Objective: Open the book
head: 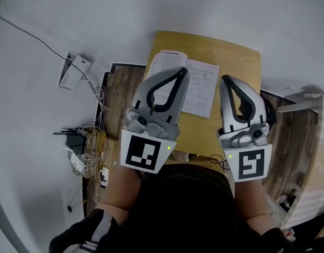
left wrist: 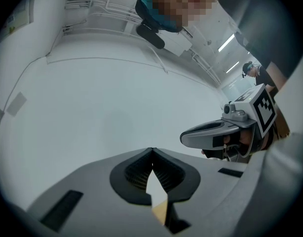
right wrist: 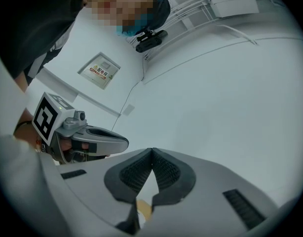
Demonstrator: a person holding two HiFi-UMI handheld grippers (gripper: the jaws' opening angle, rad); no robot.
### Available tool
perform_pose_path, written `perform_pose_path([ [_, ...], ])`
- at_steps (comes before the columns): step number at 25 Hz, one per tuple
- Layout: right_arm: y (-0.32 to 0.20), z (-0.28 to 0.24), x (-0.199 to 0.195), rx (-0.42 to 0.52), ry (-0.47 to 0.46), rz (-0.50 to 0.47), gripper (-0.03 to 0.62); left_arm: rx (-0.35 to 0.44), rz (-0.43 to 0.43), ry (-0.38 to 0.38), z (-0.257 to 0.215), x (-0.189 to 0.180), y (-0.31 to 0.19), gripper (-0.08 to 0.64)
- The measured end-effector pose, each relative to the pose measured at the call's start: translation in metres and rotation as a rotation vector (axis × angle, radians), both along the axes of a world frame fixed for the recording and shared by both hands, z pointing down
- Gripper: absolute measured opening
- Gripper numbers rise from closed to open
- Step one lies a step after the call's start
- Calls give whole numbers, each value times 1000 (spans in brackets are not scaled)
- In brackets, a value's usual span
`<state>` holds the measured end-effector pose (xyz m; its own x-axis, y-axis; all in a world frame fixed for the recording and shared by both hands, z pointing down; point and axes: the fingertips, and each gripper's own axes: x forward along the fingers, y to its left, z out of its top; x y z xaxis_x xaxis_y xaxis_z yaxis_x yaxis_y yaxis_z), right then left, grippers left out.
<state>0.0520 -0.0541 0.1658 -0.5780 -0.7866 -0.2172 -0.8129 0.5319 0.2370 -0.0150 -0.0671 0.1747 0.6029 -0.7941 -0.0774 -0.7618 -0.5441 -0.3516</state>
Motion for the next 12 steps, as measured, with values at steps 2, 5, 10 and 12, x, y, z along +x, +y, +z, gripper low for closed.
perform_pose_path([
  [2, 0, -2, 1, 5, -4, 2, 28, 11, 1, -3, -3, 1, 1, 8],
  [5, 3, -3, 2, 7, 2, 5, 28, 16, 5, -5, -5, 2, 2, 8],
  [10, 6, 0, 6, 6, 14, 4, 28, 12, 3, 3, -4, 5, 4, 8],
  [12, 7, 0, 9, 5, 8, 8, 29, 12, 8, 1, -3, 10, 5, 8],
])
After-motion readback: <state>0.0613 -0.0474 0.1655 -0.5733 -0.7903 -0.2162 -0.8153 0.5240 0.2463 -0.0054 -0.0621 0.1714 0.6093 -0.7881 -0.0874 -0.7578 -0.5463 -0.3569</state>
